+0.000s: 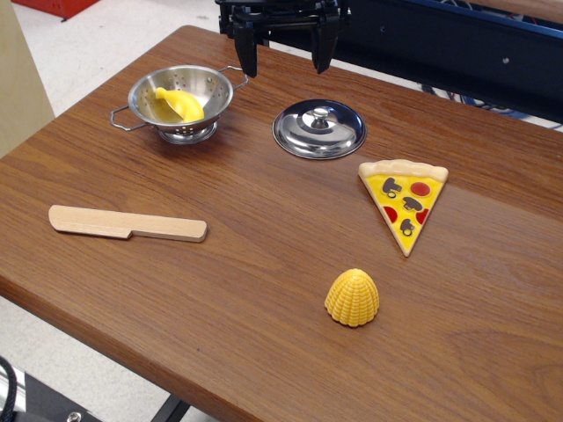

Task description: Take banana out of colander

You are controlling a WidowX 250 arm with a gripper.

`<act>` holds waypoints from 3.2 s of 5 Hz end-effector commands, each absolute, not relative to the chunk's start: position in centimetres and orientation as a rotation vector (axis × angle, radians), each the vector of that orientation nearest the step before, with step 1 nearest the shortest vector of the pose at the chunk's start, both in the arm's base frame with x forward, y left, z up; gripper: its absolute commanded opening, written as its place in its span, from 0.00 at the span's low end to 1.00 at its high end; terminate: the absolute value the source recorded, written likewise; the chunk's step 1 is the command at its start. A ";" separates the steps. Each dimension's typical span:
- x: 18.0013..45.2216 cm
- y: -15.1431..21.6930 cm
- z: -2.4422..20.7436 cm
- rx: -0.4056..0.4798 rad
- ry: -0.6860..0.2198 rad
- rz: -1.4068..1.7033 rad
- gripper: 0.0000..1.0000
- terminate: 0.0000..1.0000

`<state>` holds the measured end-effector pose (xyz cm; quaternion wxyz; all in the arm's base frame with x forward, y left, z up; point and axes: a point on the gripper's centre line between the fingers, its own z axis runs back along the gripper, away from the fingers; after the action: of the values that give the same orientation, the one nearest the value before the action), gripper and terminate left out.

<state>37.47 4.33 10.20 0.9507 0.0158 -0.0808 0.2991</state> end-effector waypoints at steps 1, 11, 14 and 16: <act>37.5 4.3 10.2 0.032 -0.164 0.608 1.00 0.00; 37.6 15.3 5.2 0.091 -0.220 0.696 1.00 0.00; 37.8 14.9 3.5 0.136 -0.224 0.774 0.00 0.00; 37.7 15.0 9.1 0.049 -0.208 0.832 0.00 0.00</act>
<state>37.04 14.30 5.96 0.9129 0.0217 -0.0548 0.4039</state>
